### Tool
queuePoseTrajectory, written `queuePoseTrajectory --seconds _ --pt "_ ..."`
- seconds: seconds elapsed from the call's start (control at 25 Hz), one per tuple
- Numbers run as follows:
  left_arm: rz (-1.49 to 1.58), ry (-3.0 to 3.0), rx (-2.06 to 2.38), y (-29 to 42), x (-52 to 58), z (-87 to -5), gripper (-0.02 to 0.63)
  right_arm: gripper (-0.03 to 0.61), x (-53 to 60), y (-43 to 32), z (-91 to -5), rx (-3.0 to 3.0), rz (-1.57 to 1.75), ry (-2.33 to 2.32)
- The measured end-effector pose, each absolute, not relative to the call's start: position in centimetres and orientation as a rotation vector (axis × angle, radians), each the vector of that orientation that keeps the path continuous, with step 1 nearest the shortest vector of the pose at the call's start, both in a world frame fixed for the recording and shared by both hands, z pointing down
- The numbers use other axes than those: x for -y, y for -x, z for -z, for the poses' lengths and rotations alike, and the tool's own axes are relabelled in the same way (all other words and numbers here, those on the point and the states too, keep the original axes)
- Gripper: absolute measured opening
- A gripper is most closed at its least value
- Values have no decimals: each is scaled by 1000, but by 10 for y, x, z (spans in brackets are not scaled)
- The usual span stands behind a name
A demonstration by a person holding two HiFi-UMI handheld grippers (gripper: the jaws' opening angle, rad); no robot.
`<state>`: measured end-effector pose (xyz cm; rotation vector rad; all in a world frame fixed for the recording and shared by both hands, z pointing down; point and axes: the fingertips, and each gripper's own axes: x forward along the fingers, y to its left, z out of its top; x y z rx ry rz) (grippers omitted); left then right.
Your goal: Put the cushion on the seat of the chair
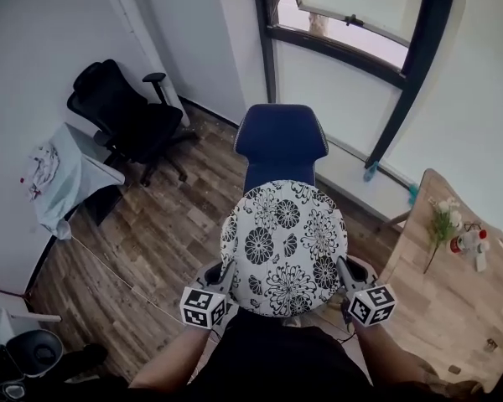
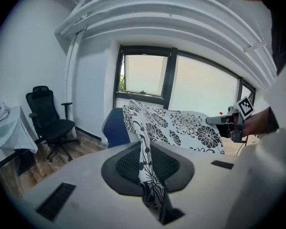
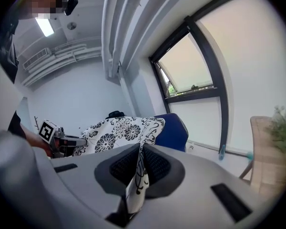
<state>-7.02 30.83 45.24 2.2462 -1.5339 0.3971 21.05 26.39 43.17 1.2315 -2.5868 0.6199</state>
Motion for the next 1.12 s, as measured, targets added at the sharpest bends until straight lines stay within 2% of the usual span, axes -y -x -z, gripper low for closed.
queuePoseTrajectory --seconds 0.64,1.12 --pt "-325 -2288 1382 138 -153 -477 31 35 -152 -138 -452 2398 -659 -1314" --pt "-403 -2292 1287 172 -93 -512 31 35 -90 -93 -453 2338 -618 -1371"
